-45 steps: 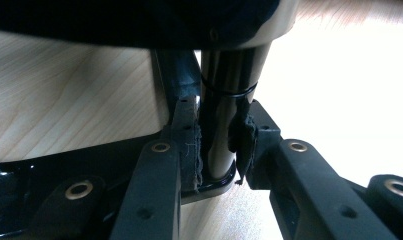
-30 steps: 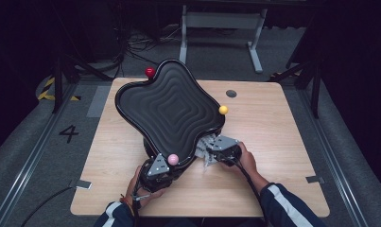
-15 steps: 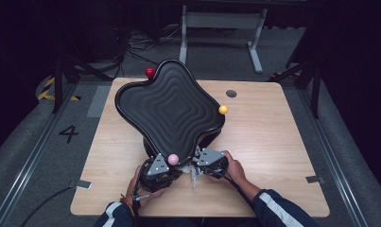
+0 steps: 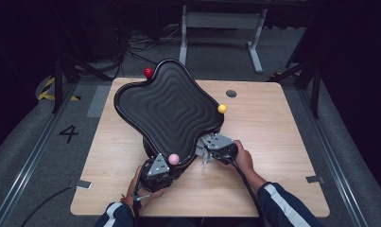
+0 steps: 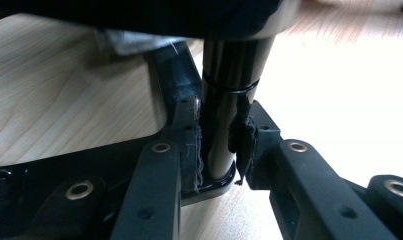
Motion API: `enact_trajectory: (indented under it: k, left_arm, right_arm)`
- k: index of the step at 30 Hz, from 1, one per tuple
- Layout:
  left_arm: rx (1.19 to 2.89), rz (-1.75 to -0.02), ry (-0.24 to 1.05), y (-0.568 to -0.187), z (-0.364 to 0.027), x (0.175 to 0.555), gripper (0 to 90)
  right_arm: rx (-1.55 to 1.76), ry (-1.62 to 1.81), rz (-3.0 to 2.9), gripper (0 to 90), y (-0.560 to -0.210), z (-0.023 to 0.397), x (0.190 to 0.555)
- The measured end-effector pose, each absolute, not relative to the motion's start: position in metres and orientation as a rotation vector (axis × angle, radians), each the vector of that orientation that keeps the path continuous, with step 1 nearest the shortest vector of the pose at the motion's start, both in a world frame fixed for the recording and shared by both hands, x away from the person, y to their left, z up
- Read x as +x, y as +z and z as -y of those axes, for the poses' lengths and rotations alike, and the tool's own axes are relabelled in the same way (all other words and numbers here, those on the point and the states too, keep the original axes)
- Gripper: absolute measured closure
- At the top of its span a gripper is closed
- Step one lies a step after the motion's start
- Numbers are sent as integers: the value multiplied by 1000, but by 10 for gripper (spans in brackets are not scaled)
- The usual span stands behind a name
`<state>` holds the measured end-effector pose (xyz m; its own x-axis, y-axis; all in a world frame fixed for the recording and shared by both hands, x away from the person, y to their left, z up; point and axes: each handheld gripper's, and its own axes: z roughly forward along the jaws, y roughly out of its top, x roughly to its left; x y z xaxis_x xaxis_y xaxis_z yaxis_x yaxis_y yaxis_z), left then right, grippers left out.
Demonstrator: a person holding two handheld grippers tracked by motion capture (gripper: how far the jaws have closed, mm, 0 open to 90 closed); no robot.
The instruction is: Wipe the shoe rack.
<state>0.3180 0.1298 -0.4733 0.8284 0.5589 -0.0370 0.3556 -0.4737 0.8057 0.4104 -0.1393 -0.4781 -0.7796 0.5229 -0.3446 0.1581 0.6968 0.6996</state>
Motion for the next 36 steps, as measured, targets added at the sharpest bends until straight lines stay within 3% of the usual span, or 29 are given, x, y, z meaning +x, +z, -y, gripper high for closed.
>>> enact_trajectory:
  k: [16, 36]
  left_arm:
    - [2089, -636, 305, -476, -115, 318, 735]
    - [2105, -574, 276, -476, -104, 298, 715]
  right_arm:
    - [666, 820, -2324, 793, -480, 168, 435]
    - [638, 882, -2403, 793, -474, 192, 412]
